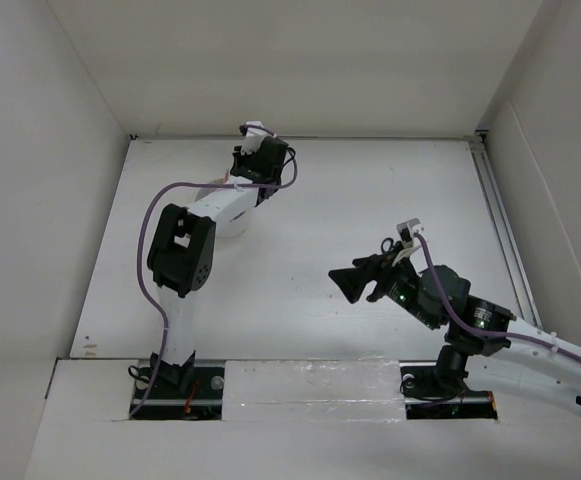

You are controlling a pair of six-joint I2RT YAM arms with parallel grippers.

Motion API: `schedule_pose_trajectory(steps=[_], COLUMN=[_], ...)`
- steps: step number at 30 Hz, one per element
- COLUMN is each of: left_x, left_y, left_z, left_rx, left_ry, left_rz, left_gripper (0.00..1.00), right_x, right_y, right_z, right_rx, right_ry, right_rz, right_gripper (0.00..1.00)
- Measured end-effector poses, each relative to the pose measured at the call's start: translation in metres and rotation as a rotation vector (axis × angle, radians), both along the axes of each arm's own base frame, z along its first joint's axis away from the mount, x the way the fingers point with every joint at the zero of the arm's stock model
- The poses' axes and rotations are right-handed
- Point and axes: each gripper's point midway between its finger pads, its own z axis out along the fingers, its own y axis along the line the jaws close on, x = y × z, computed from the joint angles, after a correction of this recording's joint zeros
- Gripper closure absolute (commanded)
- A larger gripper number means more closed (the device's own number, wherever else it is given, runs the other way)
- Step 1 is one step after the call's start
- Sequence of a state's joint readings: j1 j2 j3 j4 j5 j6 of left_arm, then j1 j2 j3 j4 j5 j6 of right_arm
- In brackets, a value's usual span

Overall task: Sort the stationery into containers
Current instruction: Place the stationery in the storage box.

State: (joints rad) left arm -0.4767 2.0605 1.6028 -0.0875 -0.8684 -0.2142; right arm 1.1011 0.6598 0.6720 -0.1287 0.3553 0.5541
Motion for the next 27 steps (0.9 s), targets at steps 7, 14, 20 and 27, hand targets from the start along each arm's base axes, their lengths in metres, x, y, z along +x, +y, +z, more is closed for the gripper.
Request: schedule_pose_trajectory(steps=[7,14,20,27], left_x=[-0.001,-0.005,-0.007,-0.008], left_y=[0.004,0.011,0.015,0.016], left_z=[-0.001,-0.001,-0.007,-0.013], left_rx=[0.006,0.033,0.057,0.065], left_ry=[0.008,0.013,0.022,0.033], left_rz=[0.01,0.041,0.063,0.07], left_gripper=[1.0,1.0,0.97,0.73], right_x=[-0.001,-0.001,-0.001,-0.002], right_y=[-0.001,-0.001,-0.003,-0.003], right_z=[0.0,0.0,0.003,0.003], right_rx=[0.0,-0.002,0.008,0.01], right_ry=[0.0,0.001,-0.004,-0.006], right_rz=[0.0,0.0,0.0,0.0], right_gripper=[0.16,0.16,0.16,0.16])
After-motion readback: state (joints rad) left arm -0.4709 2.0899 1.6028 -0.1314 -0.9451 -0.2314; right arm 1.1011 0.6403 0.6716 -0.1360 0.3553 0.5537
